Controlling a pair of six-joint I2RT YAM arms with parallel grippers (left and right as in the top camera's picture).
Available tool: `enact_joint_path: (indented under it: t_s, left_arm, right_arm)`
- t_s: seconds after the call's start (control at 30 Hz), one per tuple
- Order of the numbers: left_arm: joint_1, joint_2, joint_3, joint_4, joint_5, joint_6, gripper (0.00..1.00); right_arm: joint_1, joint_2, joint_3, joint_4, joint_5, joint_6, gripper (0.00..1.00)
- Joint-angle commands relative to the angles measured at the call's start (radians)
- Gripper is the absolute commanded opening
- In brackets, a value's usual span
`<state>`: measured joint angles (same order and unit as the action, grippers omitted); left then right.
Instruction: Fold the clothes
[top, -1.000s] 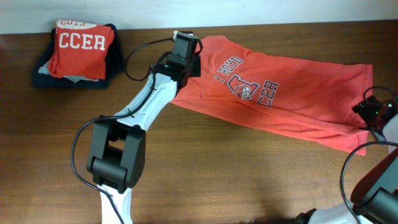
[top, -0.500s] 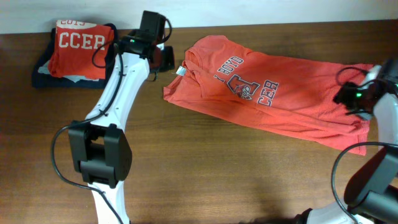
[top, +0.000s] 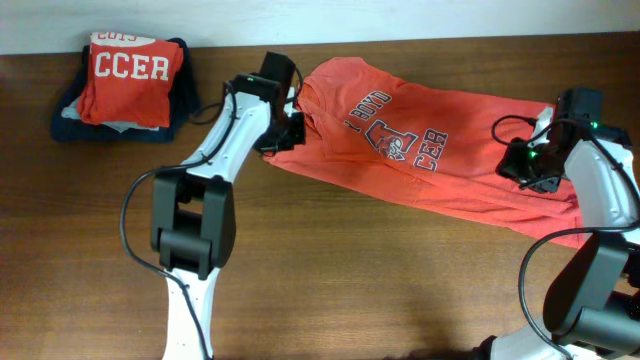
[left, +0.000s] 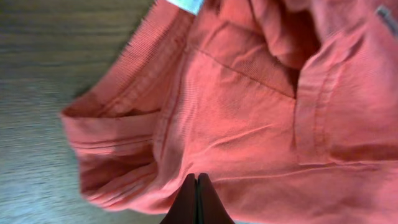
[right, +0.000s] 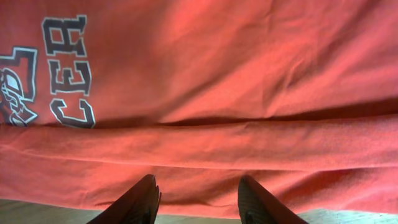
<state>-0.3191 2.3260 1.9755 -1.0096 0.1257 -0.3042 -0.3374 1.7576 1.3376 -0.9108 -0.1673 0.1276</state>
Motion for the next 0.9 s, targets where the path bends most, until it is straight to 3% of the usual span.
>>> enact_joint_path:
  t_s: [0.0, 0.37, 0.6, 0.87]
  left_arm:
    - [0.004, 0.032, 0.002, 0.000, 0.016, -0.005, 0.01]
    - [0.004, 0.121, 0.002, -0.043, -0.021, -0.006, 0.01]
    - [0.007, 0.167, 0.002, -0.139, -0.029, -0.016, 0.01]
    - [0.010, 0.167, 0.002, -0.312, -0.190, -0.070, 0.01]
  right_arm:
    - [0.005, 0.007, -0.014, -0.010, -0.002, -0.005, 0.47]
    - [0.006, 0.007, -0.039, -0.045, -0.003, -0.005, 0.46]
    - [0.029, 0.007, -0.090, -0.037, -0.007, -0.010, 0.32]
    - [0.160, 0.007, -0.092, -0.059, -0.006, -0.024, 0.31]
